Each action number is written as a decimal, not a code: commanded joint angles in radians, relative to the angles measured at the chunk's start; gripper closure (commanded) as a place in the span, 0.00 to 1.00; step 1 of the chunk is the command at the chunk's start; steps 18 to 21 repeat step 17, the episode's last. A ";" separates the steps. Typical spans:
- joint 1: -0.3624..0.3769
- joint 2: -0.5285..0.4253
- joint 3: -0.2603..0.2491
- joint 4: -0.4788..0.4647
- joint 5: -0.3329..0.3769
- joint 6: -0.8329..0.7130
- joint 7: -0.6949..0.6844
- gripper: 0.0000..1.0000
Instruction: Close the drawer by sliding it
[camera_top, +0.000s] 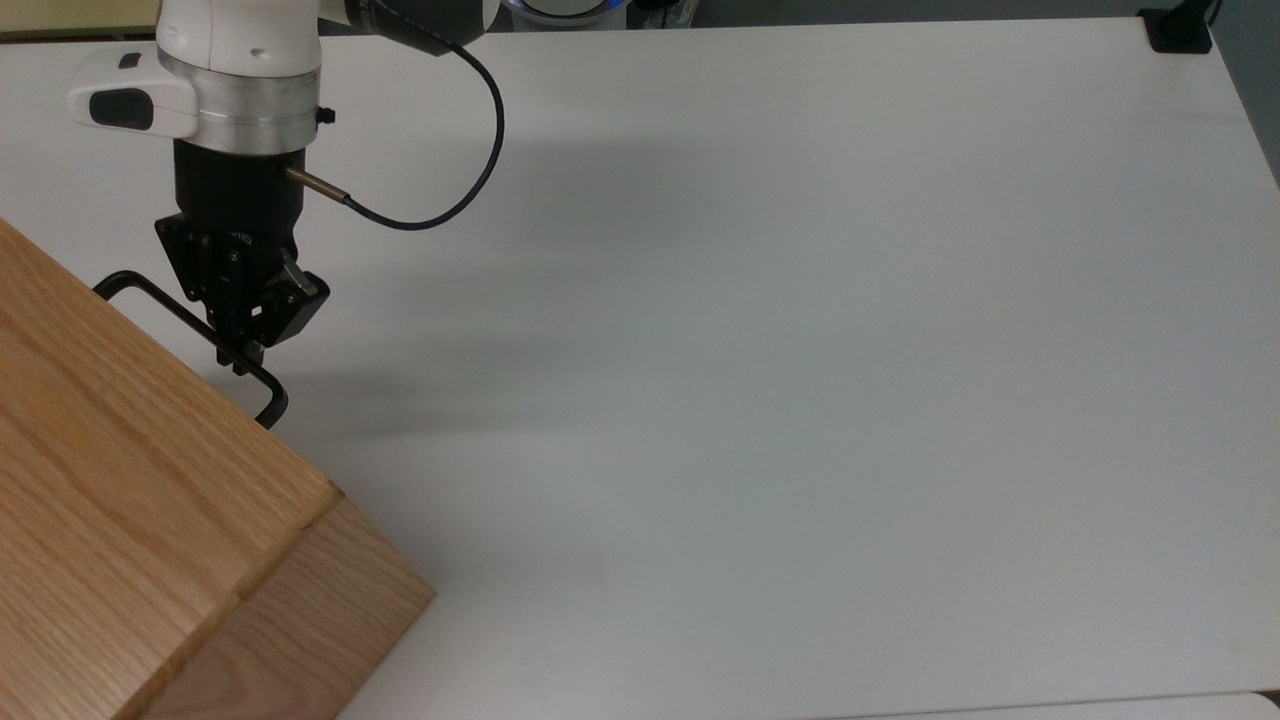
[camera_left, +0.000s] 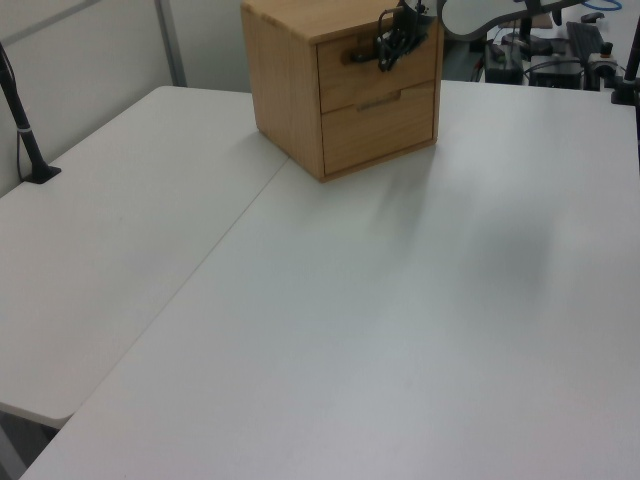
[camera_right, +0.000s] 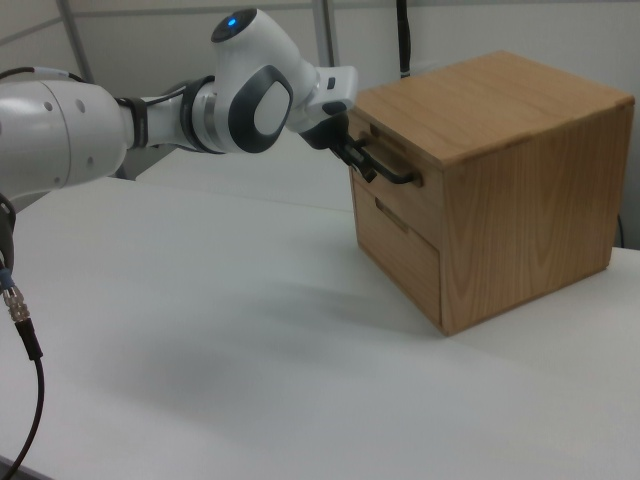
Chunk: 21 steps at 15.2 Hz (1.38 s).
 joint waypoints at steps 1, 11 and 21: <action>0.038 -0.136 -0.003 -0.032 0.002 -0.229 -0.025 0.00; 0.100 -0.393 0.072 -0.154 0.119 -0.765 -0.313 0.00; 0.100 -0.396 0.074 -0.145 0.119 -0.822 -0.303 0.00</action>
